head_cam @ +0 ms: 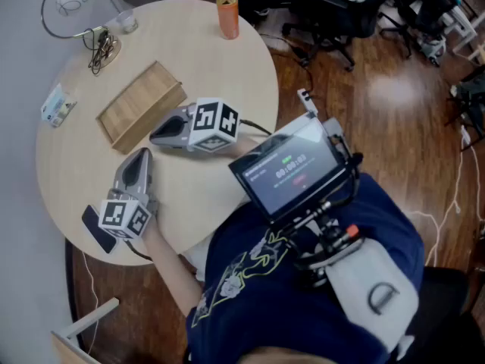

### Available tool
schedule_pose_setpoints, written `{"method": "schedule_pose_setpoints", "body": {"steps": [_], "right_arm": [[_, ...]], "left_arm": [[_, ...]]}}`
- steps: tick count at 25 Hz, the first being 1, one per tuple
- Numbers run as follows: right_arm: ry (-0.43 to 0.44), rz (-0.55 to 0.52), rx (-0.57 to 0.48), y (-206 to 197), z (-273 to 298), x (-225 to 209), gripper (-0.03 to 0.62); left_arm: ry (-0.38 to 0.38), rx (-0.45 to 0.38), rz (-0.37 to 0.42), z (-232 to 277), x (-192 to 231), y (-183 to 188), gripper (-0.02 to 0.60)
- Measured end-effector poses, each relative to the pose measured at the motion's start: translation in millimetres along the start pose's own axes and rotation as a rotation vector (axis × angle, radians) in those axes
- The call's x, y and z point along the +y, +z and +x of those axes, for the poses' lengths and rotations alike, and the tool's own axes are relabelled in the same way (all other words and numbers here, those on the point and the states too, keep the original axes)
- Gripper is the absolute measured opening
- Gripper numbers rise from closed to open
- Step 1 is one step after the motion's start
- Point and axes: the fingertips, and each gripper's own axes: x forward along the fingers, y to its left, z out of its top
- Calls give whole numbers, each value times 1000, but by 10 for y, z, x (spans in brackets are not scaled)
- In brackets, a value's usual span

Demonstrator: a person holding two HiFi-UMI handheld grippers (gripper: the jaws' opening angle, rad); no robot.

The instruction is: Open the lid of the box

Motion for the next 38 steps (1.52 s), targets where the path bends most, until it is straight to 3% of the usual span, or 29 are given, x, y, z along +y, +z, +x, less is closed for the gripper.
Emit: {"method": "schedule_pose_setpoints", "body": {"steps": [6,38], "right_arm": [[34,-13,13,26,58,0,0],[41,-22,15,53,-28,-5,0]], "left_arm": [[27,-15,4,-15,51,-18,1],[36,-24,6,47,-19,-3,0]]}}
